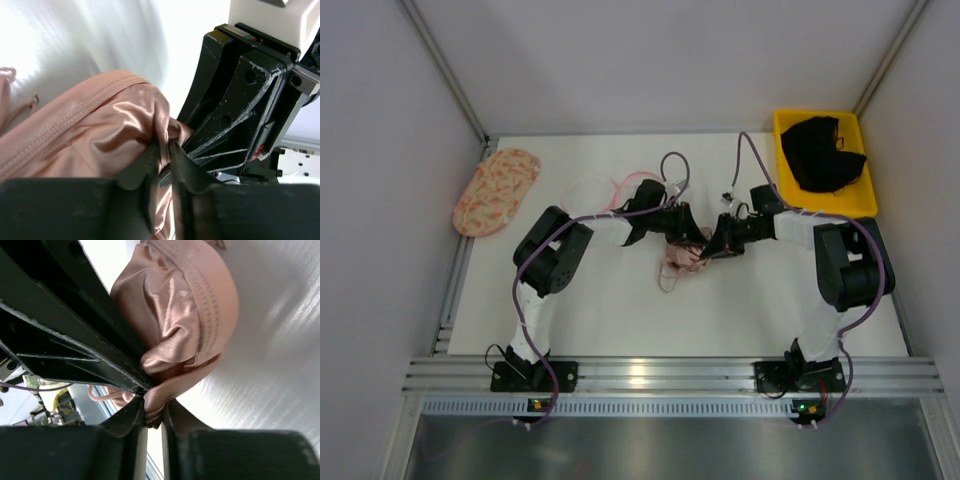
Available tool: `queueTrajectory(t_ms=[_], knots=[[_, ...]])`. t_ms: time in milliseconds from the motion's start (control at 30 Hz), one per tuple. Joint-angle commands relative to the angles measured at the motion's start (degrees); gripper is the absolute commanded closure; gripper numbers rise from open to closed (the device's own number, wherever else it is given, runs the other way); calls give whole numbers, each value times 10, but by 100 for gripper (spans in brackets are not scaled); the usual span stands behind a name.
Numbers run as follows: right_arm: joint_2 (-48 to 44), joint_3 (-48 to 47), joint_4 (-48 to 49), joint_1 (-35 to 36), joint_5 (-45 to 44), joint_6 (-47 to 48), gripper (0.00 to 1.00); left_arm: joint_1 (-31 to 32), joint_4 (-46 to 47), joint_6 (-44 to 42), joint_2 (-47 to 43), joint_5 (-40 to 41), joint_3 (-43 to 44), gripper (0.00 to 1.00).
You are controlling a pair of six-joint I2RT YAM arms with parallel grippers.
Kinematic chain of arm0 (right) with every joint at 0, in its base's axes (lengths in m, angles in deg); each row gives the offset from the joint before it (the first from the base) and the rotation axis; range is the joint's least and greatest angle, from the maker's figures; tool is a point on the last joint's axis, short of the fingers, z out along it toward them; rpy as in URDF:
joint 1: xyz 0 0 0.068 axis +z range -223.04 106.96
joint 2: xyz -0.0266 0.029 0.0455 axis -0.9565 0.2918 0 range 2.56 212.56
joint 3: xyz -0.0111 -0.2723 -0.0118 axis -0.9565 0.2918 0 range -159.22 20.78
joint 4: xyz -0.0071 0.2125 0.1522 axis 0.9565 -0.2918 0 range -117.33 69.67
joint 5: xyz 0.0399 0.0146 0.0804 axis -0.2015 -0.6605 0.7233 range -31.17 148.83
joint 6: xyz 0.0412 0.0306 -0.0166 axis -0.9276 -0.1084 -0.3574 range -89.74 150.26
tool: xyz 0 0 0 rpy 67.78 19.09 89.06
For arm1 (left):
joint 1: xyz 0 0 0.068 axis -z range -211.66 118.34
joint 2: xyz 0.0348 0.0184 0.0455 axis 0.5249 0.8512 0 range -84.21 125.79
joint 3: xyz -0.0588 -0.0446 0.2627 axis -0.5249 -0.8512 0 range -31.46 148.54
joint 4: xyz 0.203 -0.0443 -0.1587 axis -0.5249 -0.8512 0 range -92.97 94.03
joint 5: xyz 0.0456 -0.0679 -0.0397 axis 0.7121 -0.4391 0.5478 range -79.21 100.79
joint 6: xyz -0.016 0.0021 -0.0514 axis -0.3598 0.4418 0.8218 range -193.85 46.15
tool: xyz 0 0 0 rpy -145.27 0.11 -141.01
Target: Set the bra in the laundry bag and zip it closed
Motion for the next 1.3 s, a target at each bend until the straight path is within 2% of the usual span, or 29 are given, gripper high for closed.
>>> queueTrajectory(t_ms=[0,67,133,167,267,300,500,633,700,833,867,933,967,1033,1067,1167,1267], knots=[[6,0,49,7,-5,-9,91,1,40,-4,-32,-13,-10,77],[4,-1,50,7,-3,-12,100,-8,18,-22,-48,-5,-15,59],[2,-1,50,7,3,-14,100,-25,-29,-58,-85,4,-20,45],[-2,0,52,7,4,-16,100,-32,-45,-76,-103,18,-21,30],[-14,2,57,7,16,-27,100,-53,-130,-187,-183,57,-22,8],[-19,2,66,7,25,-31,100,-54,-153,-257,-227,92,-23,2],[-48,-17,91,7,38,-72,100,-53,-291,-482,-356,160,-45,2],[-73,-12,174,6,27,-162,100,-50,-328,-580,-403,159,-77,2],[-87,0,205,8,4,-190,100,-41,-327,-539,-407,198,-79,2],[-114,6,230,15,-27,-240,100,-43,-321,-501,-405,154,-53,2],[-118,5,230,17,-40,-245,100,-37,-322,-509,-409,187,-51,2],[-129,4,225,21,-55,-263,100,21,-322,-548,-415,296,-53,2],[-134,4,228,22,-63,-271,100,64,-321,-589,-425,327,-60,2],[-143,5,236,24,-66,-301,100,102,-292,-628,-436,403,-89,2],[-148,5,245,24,-67,-312,100,137,-284,-675,-435,416,-96,2],[-161,5,248,31,-73,-350,100,194,-258,-733,-420,492,-109,2],[-178,3,241,44,-77,-360,100,207,-233,-755,-407,521,-108,2]])
